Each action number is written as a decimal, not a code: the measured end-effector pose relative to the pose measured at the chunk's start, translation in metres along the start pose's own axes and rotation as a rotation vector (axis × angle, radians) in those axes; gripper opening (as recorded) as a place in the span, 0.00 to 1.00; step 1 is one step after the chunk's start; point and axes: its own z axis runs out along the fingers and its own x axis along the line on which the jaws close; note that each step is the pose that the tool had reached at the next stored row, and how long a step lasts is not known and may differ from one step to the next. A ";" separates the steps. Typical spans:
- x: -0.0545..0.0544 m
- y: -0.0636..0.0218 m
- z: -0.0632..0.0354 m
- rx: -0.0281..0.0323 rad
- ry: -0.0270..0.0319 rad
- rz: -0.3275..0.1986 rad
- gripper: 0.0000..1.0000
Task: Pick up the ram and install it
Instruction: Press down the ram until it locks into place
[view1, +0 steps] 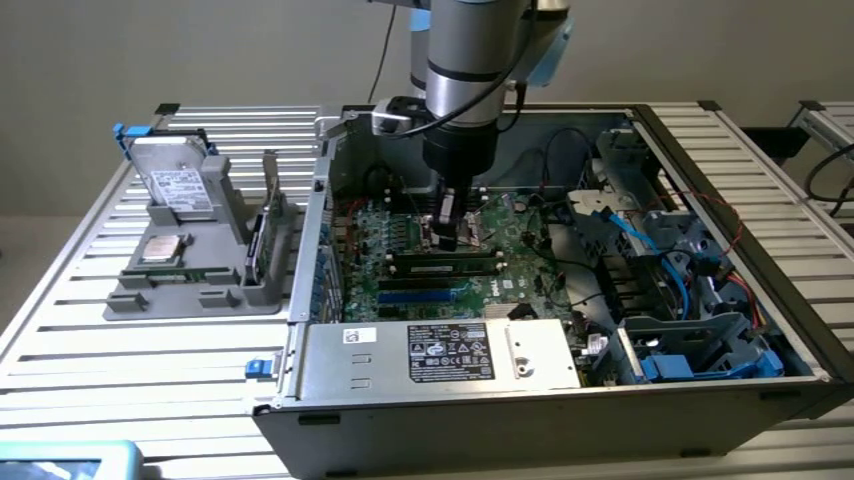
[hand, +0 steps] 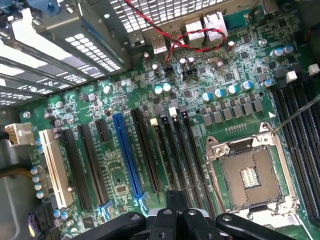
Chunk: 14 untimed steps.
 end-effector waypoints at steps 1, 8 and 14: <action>0.000 0.0000 0.0000 0.0002 -0.0027 0.009 0.11; 0.000 0.0000 0.0002 0.0063 -0.0161 0.076 0.11; 0.000 -0.0001 0.0002 0.0097 -0.0189 0.144 0.11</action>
